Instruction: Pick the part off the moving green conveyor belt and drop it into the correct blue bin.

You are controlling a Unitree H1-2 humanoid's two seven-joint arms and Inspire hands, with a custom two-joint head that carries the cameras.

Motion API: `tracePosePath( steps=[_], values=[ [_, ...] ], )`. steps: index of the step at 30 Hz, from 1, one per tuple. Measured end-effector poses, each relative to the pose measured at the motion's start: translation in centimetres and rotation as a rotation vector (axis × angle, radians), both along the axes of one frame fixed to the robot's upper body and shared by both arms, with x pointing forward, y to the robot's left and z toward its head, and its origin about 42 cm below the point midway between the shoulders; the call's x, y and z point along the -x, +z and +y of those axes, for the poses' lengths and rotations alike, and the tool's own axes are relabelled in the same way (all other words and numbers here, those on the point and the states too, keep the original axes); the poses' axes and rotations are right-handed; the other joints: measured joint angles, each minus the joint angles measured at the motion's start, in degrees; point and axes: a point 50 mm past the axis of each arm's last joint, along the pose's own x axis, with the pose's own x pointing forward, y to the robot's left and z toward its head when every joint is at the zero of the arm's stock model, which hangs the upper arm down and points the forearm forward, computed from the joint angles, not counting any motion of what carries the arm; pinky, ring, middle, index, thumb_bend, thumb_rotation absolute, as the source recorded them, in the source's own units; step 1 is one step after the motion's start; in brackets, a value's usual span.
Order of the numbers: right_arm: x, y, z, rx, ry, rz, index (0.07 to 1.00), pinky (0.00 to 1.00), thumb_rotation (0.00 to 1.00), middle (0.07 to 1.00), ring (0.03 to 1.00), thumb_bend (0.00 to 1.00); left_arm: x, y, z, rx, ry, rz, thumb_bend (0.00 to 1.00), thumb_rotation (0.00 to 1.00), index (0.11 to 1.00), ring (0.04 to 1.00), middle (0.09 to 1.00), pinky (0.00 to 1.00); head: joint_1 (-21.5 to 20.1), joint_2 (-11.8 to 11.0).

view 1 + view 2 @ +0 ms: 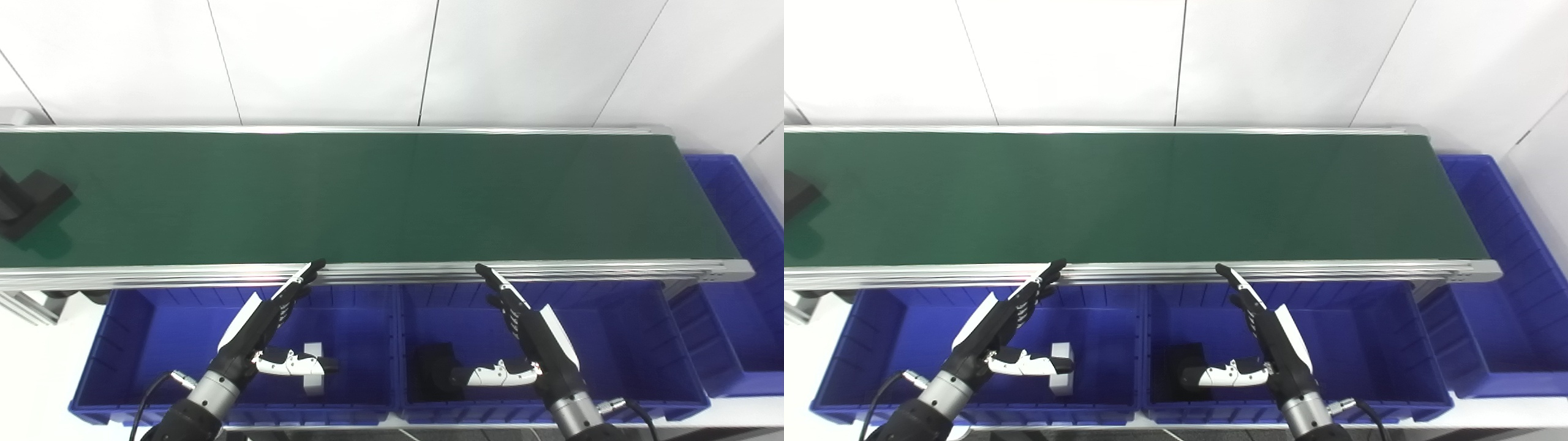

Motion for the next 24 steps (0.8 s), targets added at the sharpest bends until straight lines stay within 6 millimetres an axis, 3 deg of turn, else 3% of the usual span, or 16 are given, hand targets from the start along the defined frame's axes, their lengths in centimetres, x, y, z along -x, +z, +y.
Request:
tracePosePath(
  steps=[1,4,5,7,10,14,17,24],
  values=[
    [0.0,-0.2,0.0,0.001,-0.001,0.005,0.927,0.9,0.17,0.945,0.95,0.99,0.0,0.0,0.0,0.0,-0.002,-0.001,0.91,0.24,0.964,0.979,0.992,0.95,3.3,-0.5],
    [0.1,-0.4,-0.4,0.011,-0.005,0.014,0.927,0.87,0.17,0.942,0.941,0.99,0.1,-0.1,-0.3,0.002,-0.014,-0.014,0.91,0.24,0.959,0.982,0.987,0.96,7.3,-1.4],
    [0.1,-0.4,-0.5,0.014,-0.004,0.012,0.93,0.91,0.18,0.948,0.955,0.99,0.1,-0.2,-0.5,0.001,-0.017,-0.014,0.91,0.24,0.955,0.981,0.984,0.96,7.3,-1.4],
    [0.1,-0.3,-1.0,0.022,-0.007,0.009,0.933,0.97,0.14,0.953,0.965,0.98,0.2,-0.5,-1.1,0.003,-0.017,-0.009,0.91,0.23,0.95,0.974,0.979,0.95,13.4,-3.2],
    [0.1,-0.2,-1.7,0.027,-0.015,0.008,0.937,0.99,0.08,0.963,0.976,0.96,0.3,-0.7,-2.2,0.01,-0.012,-0.007,0.95,0.29,0.951,0.974,0.979,0.94,16.8,-4.8],
    [0.3,-0.1,-1.9,0.026,-0.02,0.006,0.935,0.97,0.05,0.967,0.971,0.97,0.3,-0.6,-3.8,0.009,-0.017,-0.017,0.96,0.34,0.956,0.981,0.984,0.95,17.8,-5.4],
    [0.4,-0.2,-2.0,0.025,-0.023,0.01,0.945,0.99,0.03,0.981,0.986,0.96,0.4,-0.7,-4.1,-0.002,-0.014,-0.02,0.95,0.31,0.955,0.996,0.987,0.97,18.5,-6.4],
    [0.5,-0.4,-2.5,0.02,-0.025,0.018,0.941,0.94,0.08,0.967,0.97,0.99,0.6,-1.6,-4.4,-0.011,-0.001,-0.008,0.94,0.28,0.952,1.0,0.994,0.99,18.8,-8.2]
  ],
)
